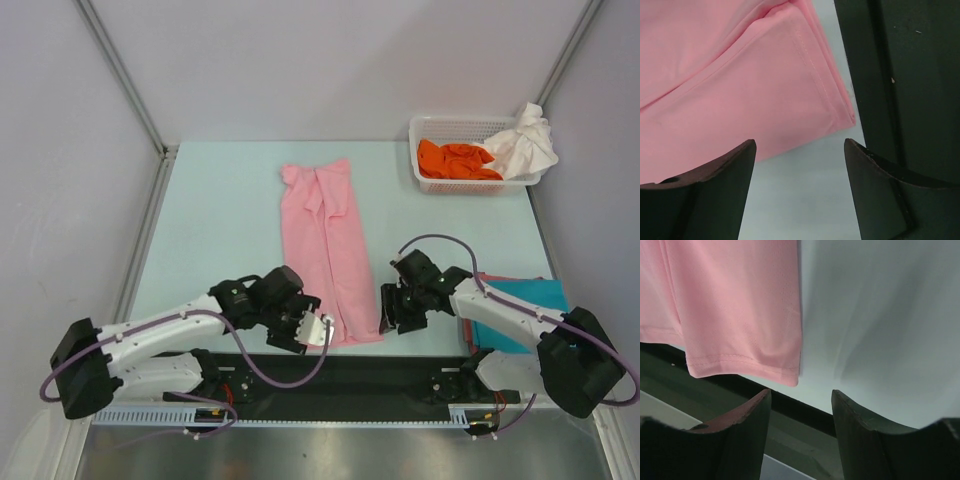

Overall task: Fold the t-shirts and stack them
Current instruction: Fold the tshirt

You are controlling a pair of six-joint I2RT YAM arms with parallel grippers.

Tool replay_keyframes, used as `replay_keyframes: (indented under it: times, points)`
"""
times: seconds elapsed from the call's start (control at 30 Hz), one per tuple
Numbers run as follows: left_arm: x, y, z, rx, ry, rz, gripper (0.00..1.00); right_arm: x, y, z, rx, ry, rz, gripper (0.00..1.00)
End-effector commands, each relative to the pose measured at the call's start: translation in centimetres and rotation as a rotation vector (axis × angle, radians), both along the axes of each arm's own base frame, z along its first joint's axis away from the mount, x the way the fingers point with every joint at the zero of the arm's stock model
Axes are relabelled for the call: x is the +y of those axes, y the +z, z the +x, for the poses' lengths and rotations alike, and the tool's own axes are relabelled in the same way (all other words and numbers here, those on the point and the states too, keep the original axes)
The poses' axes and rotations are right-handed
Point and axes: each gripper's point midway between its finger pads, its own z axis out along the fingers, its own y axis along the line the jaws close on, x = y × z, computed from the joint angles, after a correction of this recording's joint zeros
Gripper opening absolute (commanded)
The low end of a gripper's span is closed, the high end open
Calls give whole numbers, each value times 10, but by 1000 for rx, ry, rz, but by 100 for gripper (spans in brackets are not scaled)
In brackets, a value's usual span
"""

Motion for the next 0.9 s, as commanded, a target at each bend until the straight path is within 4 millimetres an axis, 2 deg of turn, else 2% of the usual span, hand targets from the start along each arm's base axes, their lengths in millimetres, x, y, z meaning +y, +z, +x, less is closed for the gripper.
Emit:
replay_keyframes:
  times: [0.0, 0.2, 0.27, 0.43, 0.47, 0.5, 0.53, 0.57, 0.6, 0.67, 0.7, 0.73, 0.77, 0.8, 0.87]
  points:
    - [-21, -13, 14, -85, -52, -17, 77, 21, 4, 5, -11, -7, 93, 57]
    - [-13, -53, -14, -35, -188, 49, 77, 18, -10, -7, 24, 16, 61, 57]
    - [-12, -61, -16, -26, -201, 67, 76, 21, -12, -7, 27, 6, 72, 56]
    - [-16, -66, -10, -55, -223, 74, 72, 23, -20, -4, 33, -9, 58, 53]
    - [-18, -67, -8, -55, -214, 73, 68, 24, -20, -3, 30, -8, 62, 50]
    - [-21, -68, -4, -63, -195, 75, 54, 25, -20, -1, 27, -7, 64, 40]
    - [-26, -65, -1, -66, -179, 58, 47, 26, -22, -1, 33, -7, 59, 34]
    - [-29, -63, -1, -55, -167, 51, 40, 27, -22, 1, 29, -5, 59, 23]
    - [-34, -58, -2, -46, -174, 31, 30, 28, -21, 3, 23, -1, 60, 19]
    - [-32, -54, -7, -29, -183, 28, 19, 27, -22, 5, 20, 13, 39, 9]
    - [-32, -52, -6, -31, -174, 26, 5, 31, -15, 12, 2, 16, 45, 6]
    - [-31, -48, 0, -53, -145, 24, 0, 29, -12, 15, -2, 15, 32, 5]
    - [-30, -46, 2, -42, -115, 20, 0, 30, -9, 18, -6, 18, 27, 0]
    - [-29, -40, 13, -37, -71, 3, 0, 37, 4, 29, -36, 23, 48, 0]
    - [-27, -32, 20, -8, -23, -20, 0, 40, 15, 33, -41, 38, 48, 0]
